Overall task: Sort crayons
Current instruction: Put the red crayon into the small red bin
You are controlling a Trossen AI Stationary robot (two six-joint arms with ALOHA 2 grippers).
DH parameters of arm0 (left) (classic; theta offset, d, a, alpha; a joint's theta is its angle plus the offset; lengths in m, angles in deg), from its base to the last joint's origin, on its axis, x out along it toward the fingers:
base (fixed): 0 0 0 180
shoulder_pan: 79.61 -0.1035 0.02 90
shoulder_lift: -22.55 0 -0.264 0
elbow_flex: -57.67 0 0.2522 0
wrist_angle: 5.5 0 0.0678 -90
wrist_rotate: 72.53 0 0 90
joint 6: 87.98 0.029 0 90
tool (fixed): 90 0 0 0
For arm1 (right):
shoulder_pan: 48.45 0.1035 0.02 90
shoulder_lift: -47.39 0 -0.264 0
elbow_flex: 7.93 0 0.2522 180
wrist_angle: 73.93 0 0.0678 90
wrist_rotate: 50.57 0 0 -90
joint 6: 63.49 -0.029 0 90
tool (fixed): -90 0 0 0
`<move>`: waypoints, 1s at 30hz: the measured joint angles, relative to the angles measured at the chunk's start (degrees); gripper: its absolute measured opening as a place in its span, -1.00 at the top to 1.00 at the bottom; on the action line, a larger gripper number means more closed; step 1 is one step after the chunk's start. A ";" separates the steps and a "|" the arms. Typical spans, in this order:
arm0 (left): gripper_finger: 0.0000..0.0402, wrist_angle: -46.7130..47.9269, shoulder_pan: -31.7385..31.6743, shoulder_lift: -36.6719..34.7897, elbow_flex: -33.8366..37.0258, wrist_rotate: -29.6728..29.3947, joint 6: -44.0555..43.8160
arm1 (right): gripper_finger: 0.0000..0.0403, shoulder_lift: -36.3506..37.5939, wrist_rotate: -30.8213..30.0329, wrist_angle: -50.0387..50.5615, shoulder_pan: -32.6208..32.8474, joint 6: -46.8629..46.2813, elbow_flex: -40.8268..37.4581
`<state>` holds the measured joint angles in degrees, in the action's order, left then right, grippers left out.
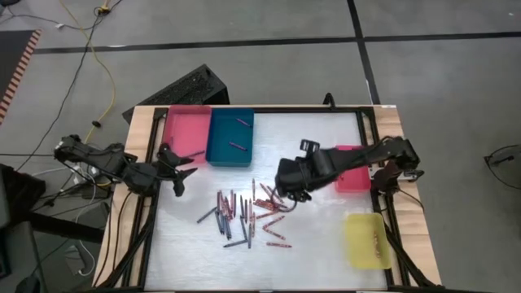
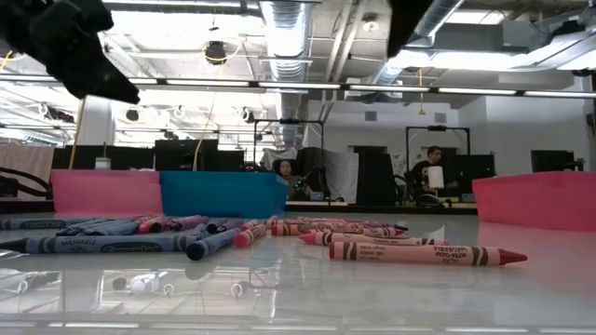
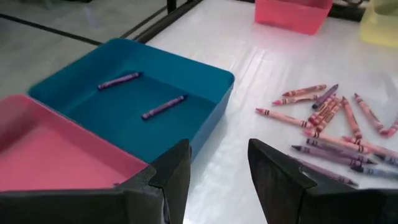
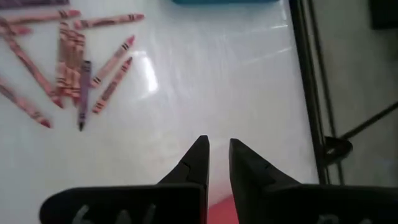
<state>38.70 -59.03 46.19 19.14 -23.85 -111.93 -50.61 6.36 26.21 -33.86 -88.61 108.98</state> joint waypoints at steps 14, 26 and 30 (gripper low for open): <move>0.26 -24.11 -2.15 -0.98 4.21 -7.63 -1.00 | 0.73 12.32 18.21 -40.28 -24.83 47.43 -13.33; 0.26 -13.76 -9.36 -0.73 4.19 -13.75 -30.86 | 0.74 28.65 49.47 -38.12 -41.60 24.83 -28.40; 0.26 -7.81 -12.14 -0.68 4.19 -8.57 -33.40 | 0.74 33.43 49.49 -53.83 -39.89 27.58 -38.48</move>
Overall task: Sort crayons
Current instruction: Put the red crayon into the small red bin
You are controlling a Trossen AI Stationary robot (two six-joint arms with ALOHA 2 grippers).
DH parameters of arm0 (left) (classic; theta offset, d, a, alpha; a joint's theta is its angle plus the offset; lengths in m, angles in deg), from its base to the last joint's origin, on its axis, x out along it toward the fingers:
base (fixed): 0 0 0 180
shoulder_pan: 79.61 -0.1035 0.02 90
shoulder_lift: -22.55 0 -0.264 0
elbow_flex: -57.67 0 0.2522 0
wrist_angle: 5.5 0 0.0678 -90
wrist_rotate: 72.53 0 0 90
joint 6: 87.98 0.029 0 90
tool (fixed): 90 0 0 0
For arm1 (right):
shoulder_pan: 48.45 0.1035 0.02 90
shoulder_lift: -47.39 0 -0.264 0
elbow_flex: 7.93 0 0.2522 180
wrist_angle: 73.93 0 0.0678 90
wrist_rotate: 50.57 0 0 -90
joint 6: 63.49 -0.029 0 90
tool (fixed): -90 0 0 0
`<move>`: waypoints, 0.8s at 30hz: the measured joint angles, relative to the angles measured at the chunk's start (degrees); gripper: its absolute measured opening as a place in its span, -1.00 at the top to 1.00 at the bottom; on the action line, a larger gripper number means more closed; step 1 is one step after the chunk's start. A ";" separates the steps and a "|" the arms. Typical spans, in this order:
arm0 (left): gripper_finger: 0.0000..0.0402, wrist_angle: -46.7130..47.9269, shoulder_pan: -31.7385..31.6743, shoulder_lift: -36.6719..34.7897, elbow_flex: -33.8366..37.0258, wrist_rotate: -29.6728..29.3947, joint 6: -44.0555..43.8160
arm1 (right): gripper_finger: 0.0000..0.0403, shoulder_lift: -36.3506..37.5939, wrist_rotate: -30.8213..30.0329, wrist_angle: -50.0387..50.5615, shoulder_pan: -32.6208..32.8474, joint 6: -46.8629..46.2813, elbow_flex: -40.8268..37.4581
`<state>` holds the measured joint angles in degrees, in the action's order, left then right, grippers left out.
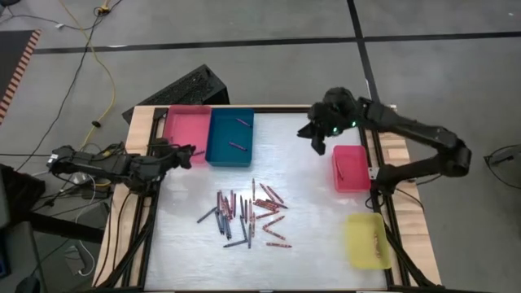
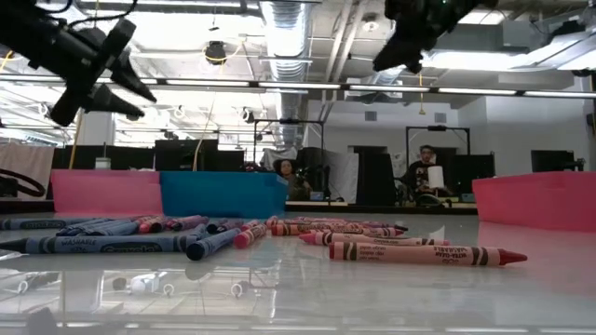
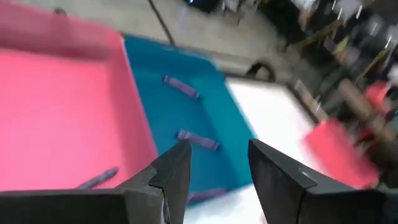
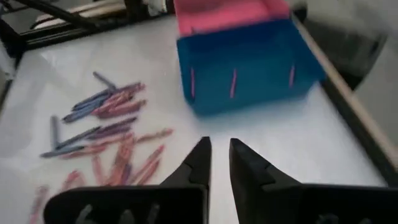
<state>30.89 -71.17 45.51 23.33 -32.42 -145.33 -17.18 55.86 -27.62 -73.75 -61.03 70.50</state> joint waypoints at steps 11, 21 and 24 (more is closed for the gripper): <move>0.26 -15.82 6.73 12.60 0.00 34.28 8.63 | 0.74 4.64 2.09 -29.46 25.73 -16.92 -20.73; 0.26 -53.79 26.52 35.50 -0.07 33.44 15.68 | 0.74 -9.90 -37.48 -57.35 59.07 -27.42 -26.82; 0.26 -58.42 29.67 41.72 -0.06 28.83 14.80 | 0.74 -16.19 -45.09 -59.11 64.32 -32.83 -24.95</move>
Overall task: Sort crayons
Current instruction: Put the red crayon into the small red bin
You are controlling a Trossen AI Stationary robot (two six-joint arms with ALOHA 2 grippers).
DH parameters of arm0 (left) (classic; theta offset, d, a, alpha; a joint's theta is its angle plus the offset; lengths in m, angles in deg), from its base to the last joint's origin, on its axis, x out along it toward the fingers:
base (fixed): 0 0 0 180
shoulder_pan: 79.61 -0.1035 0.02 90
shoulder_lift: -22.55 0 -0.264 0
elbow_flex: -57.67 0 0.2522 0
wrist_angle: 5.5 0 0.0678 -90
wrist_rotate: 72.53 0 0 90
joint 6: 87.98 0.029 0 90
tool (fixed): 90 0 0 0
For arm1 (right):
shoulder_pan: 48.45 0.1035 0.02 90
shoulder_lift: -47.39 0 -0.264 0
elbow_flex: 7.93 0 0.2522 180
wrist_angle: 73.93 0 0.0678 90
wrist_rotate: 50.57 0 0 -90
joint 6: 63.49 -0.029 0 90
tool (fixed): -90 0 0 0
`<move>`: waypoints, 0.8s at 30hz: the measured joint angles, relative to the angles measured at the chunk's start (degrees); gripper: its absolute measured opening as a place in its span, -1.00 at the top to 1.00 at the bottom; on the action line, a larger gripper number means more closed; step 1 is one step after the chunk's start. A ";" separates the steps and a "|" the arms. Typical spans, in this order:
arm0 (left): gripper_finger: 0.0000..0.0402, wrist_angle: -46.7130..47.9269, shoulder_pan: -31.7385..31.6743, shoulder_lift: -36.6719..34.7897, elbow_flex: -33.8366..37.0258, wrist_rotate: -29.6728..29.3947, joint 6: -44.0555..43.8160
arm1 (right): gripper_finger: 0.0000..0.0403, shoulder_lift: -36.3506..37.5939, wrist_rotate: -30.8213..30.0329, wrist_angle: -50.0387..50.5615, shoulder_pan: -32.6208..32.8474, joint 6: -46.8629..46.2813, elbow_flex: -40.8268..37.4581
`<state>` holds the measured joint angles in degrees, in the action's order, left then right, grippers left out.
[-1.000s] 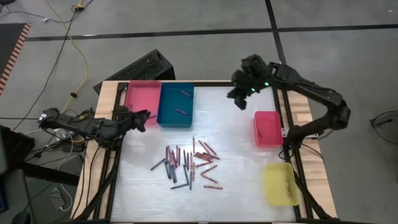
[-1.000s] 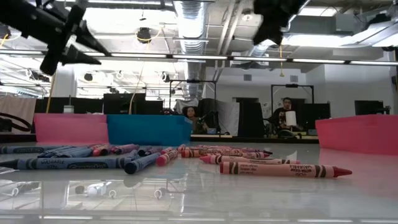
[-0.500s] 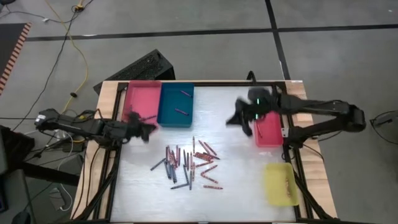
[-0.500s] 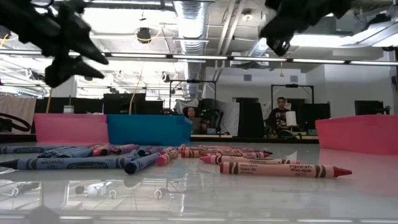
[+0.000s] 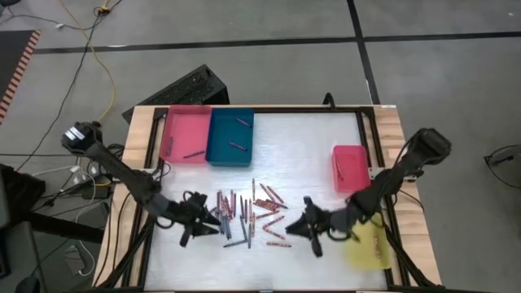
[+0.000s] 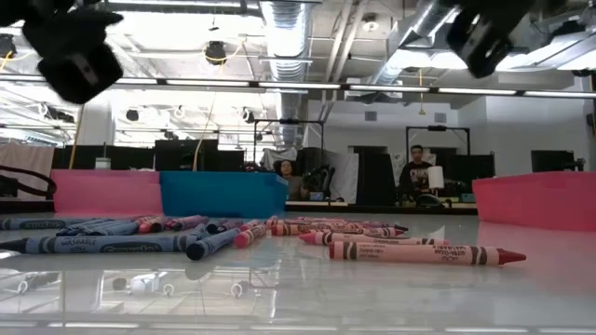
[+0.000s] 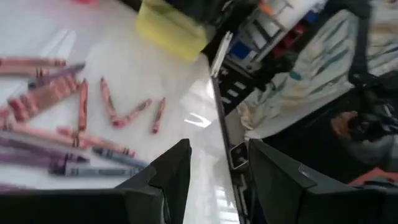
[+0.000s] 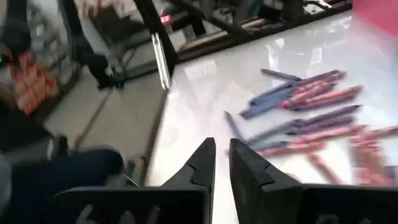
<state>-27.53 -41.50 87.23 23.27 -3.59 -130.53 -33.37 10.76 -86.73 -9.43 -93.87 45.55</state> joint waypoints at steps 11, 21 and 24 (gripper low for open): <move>0.26 -1.37 6.61 21.38 -3.10 -3.32 -8.39 | 0.74 -21.24 -7.31 1.06 2.55 -7.01 13.72; 0.26 -5.25 14.11 32.80 -5.65 -5.16 -8.00 | 0.74 -26.50 -2.04 19.92 -4.63 -5.81 28.47; 0.26 -5.05 16.75 32.48 -5.36 -10.26 -4.57 | 0.74 -26.25 -1.13 30.92 -6.51 -2.93 34.93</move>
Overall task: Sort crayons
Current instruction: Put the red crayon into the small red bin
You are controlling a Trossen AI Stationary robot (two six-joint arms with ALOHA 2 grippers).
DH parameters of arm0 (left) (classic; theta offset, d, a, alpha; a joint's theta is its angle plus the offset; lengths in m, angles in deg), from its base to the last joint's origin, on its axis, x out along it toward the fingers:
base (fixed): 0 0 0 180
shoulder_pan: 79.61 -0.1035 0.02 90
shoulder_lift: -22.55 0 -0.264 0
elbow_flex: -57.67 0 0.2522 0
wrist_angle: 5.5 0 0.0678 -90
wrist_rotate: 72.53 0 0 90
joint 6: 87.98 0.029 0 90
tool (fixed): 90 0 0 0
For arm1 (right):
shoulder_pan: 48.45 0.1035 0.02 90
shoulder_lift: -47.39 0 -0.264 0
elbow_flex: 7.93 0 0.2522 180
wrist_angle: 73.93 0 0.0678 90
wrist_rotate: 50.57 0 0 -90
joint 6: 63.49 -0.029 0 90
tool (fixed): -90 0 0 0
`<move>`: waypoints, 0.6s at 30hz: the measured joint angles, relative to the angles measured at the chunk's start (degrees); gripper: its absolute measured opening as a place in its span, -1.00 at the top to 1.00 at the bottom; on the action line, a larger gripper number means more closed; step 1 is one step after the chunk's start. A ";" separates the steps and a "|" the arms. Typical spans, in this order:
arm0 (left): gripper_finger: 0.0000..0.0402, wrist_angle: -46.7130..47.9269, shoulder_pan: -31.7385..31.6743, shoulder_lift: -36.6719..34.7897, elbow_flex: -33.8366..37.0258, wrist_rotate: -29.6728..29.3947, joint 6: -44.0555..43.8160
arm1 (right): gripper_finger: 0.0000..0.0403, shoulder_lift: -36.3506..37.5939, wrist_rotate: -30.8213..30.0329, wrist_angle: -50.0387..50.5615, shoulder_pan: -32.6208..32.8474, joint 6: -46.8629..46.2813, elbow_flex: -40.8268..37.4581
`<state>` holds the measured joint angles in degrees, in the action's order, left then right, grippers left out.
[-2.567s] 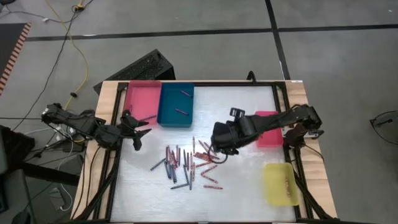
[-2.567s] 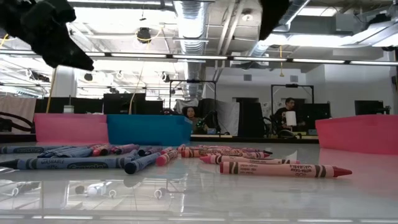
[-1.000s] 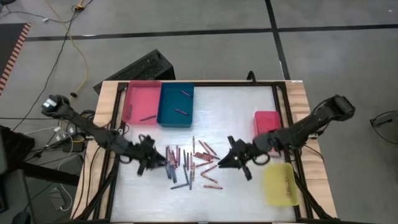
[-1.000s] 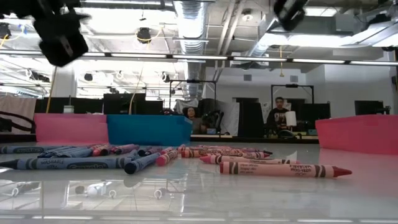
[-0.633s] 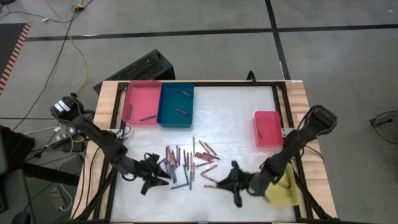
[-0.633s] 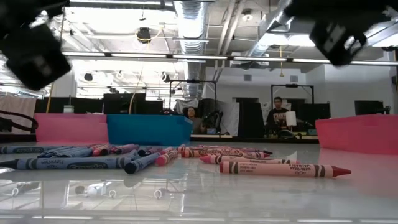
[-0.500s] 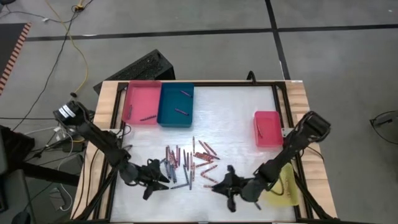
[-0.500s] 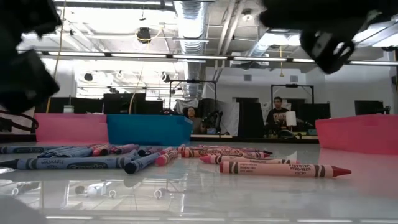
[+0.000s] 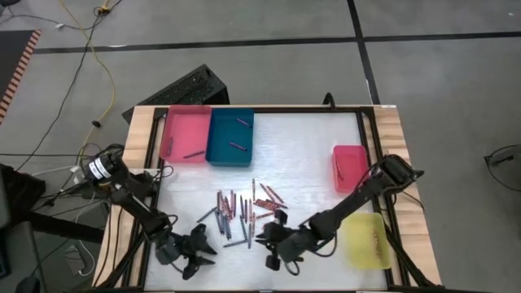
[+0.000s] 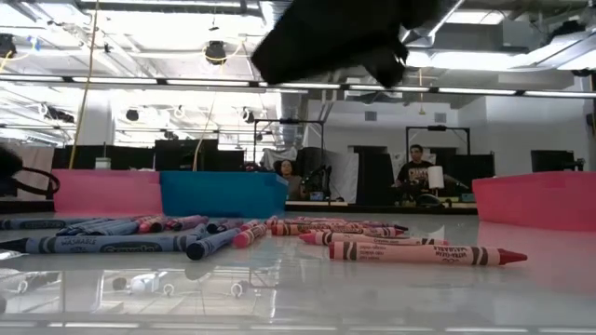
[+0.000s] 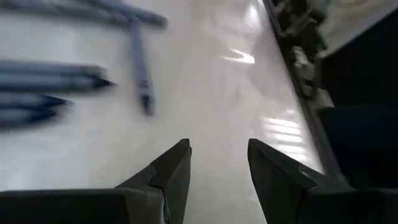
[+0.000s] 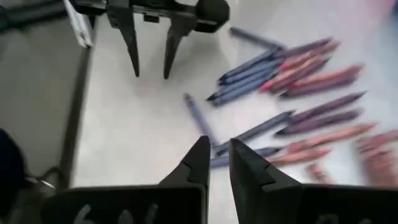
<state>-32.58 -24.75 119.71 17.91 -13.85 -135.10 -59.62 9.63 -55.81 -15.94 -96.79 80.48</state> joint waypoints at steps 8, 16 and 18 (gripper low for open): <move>0.26 3.74 2.84 -6.11 0.02 -6.40 2.48 | 0.74 0.25 0.04 16.82 -4.37 14.89 16.71; 0.26 9.14 2.83 -12.48 0.02 -15.92 -6.77 | 0.74 0.36 -0.59 25.86 -5.59 15.17 23.10; 0.26 8.00 2.81 -13.66 0.02 -21.37 -3.74 | 0.74 0.36 -0.90 24.74 -5.65 14.39 23.10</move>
<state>-24.58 -21.94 106.04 17.93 -35.21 -138.84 -59.26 8.73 -31.06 -21.59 -82.41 103.58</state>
